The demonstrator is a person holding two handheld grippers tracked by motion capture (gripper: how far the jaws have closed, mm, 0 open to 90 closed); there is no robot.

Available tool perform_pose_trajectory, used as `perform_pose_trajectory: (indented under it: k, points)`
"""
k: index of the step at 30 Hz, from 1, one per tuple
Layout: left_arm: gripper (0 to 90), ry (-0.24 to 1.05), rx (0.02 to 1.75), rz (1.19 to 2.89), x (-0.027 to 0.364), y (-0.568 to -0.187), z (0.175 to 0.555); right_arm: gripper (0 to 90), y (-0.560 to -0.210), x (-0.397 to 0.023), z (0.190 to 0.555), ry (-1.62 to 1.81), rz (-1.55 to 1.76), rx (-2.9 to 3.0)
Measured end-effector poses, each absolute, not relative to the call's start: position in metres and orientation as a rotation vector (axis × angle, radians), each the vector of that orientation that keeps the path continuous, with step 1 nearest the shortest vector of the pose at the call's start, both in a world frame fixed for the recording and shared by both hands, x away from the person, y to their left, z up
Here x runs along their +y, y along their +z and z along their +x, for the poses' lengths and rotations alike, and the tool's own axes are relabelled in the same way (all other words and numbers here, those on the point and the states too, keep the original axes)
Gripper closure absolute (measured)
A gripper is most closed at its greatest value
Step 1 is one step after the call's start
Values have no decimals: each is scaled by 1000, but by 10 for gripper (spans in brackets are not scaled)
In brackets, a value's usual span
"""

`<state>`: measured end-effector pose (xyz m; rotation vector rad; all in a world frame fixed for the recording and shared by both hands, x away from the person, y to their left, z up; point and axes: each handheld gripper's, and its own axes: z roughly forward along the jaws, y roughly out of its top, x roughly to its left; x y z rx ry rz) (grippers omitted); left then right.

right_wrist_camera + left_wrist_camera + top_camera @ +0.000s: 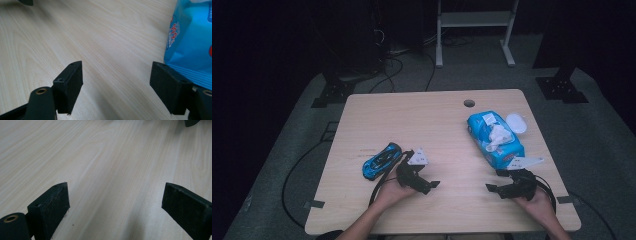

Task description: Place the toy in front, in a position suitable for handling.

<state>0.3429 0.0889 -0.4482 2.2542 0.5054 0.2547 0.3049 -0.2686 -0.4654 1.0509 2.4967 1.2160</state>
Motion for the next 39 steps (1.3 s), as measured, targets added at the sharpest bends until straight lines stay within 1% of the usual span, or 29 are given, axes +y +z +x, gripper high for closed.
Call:
perform_pose_trajectory:
  k: [9,12,17,19,22,24,39]
  points:
    - [70,295,526,2248,98,-435,353,255,-465,-269,306,1224,1059,2482]
    - [70,329,543,2219,108,-431,358,255,-465,-270,307,1228,1065,2476]
    - [70,367,577,2226,124,-423,367,255,-464,-270,306,1232,1067,2473]
    - [70,374,606,2177,133,-419,370,255,-464,-269,306,1226,1068,2471]
    - [70,352,620,2193,140,-416,374,255,-462,-269,305,1230,1070,2457]
    - [60,380,622,2202,145,-412,375,255,-459,-268,304,1241,1058,2440]
    - [43,449,718,2148,185,-387,394,255,-460,-265,304,1229,1057,2456]
